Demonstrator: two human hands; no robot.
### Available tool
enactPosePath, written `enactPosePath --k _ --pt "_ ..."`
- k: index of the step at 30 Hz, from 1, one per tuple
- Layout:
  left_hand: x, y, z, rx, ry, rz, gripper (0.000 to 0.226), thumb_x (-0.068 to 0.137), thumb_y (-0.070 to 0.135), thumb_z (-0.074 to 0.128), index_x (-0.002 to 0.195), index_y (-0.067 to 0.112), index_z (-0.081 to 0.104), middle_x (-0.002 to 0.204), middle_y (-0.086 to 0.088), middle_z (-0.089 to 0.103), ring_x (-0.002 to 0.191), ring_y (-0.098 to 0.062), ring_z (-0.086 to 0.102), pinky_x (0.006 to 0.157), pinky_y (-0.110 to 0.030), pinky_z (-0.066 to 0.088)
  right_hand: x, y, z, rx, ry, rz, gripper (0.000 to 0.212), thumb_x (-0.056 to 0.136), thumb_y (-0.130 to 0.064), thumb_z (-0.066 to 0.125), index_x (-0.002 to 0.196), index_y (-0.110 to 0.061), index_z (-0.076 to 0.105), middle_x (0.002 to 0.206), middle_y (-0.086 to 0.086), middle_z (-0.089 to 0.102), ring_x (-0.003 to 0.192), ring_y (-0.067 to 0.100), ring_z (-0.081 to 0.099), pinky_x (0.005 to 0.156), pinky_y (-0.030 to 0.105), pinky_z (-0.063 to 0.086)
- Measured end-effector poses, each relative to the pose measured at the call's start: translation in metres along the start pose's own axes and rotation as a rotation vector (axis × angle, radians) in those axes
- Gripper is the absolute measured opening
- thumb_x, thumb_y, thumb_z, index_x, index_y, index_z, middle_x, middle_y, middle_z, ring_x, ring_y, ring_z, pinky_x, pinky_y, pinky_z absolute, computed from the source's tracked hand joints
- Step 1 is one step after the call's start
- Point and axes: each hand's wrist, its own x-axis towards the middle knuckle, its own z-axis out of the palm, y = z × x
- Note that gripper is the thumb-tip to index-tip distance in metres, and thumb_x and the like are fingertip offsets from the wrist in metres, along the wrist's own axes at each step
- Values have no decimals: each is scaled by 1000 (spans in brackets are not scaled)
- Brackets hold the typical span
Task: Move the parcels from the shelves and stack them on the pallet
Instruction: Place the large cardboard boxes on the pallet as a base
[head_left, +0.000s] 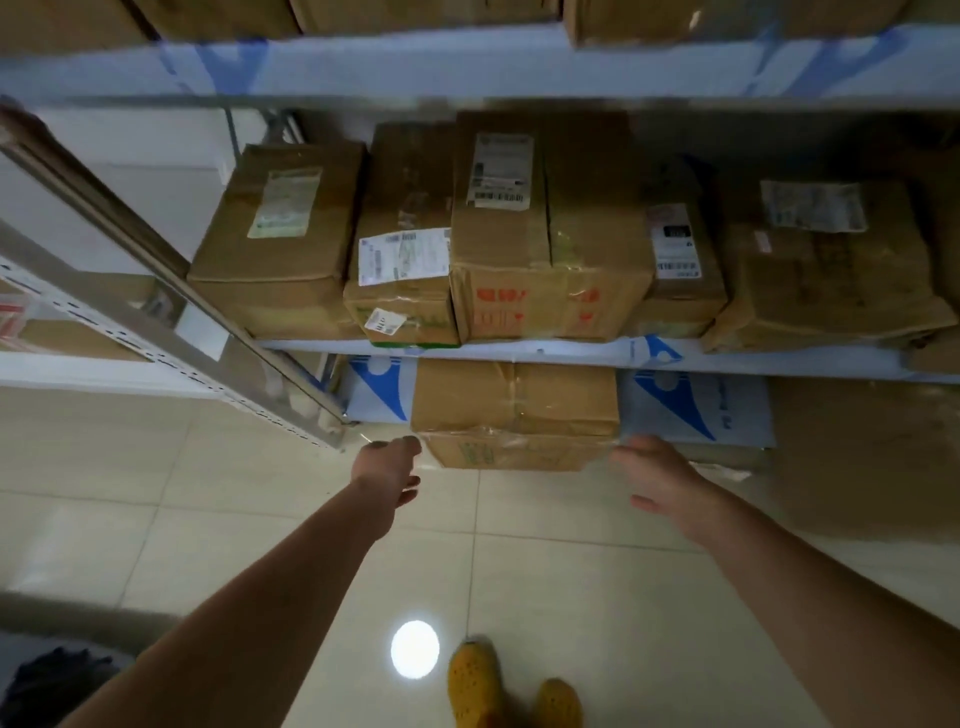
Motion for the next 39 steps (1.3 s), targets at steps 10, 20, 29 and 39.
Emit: enactPosePath --k 10,20,29,39 --pt "104 13 41 108 15 139 54 92 18 59 140 6 38 119 -10 49 99 -25 45 85 -33 33 100 14 33 28 107 -51 39 91 -14 61 119 -29 39 90 -10 49 73 2 46 60 22 39" --pt "125 0 31 228 0 89 55 93 28 59 141 5 44 124 -7 50 116 -31 49 98 -38 39 106 28 44 5 199 43 80 92 -30 60 157 -22 14 157 8 28 133 29 42 97 39 39" --pt "120 -54 -1 553 -78 -128 81 93 52 56 155 40 6 152 -17 27 130 -46 41 102 -56 42 87 80 63 -51 175 255 64 92 -51 55 141 -19 31 133 15 49 100 31 53 82 38 45" --pt "126 -66 -10 331 -163 -133 85 70 58 72 139 14 49 125 -7 61 111 -29 58 104 -44 43 98 71 66 9 81 243 70 88 -58 57 145 -32 25 137 5 51 121 32 51 102 53 44"
